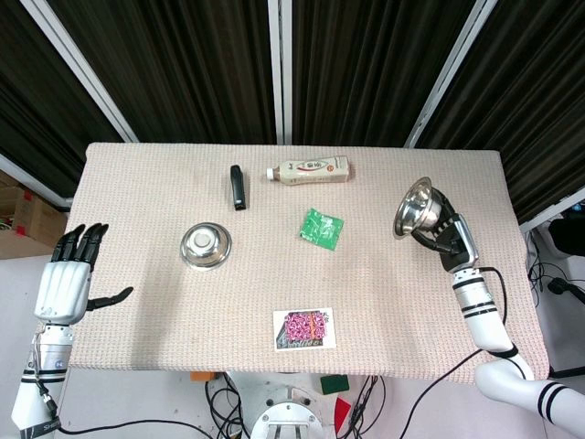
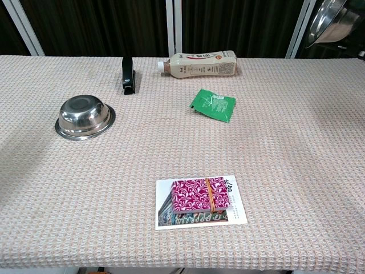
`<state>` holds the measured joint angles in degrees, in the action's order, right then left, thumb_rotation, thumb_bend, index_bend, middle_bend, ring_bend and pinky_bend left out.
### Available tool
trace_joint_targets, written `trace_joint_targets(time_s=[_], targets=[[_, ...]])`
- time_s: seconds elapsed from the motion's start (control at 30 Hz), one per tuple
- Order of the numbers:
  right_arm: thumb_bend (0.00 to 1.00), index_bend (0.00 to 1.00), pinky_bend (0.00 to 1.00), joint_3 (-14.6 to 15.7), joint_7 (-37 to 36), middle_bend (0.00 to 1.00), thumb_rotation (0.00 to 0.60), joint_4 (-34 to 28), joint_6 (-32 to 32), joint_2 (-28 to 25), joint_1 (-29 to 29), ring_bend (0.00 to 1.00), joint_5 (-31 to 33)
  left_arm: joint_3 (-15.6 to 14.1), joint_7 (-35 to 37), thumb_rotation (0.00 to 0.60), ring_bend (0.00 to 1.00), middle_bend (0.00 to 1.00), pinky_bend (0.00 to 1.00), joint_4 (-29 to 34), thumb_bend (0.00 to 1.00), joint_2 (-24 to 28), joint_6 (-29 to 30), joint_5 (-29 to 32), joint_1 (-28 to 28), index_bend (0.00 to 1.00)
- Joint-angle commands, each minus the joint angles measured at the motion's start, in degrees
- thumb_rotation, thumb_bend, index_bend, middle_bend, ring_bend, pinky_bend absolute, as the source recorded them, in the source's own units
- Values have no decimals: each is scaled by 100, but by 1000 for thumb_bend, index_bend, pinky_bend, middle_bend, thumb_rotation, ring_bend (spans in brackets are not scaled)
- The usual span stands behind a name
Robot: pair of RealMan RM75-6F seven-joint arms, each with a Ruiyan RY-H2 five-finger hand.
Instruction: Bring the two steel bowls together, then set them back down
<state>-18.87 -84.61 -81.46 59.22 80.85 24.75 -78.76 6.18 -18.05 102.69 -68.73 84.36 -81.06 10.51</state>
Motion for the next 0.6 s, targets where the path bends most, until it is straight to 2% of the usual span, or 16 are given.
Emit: trace_joint_targets(time_s=[0.03,0.3,0.43,0.6], targets=[[105,660,288,10,-29,509,600,-29,33,-24,24,413,-46,2,-5,425,52,76,122,6,0,3,-8,-3,8,0],[110,660,289,-14,20,509,600,-57,58,-116,78,413,-5,58,283,435,52,76,122,-47,0,-11,-420,14,260,0],[112,660,289,-20,54,509,600,-82,55,-172,82,413,44,214,658,447,52,67,122,-245,0,-53,-1130,108,729,0],[110,659,288,-37,102,509,600,-167,67,-264,96,413,57,528,831,450,51,57,122,-839,0,-396,-2273,532,1556,0]])
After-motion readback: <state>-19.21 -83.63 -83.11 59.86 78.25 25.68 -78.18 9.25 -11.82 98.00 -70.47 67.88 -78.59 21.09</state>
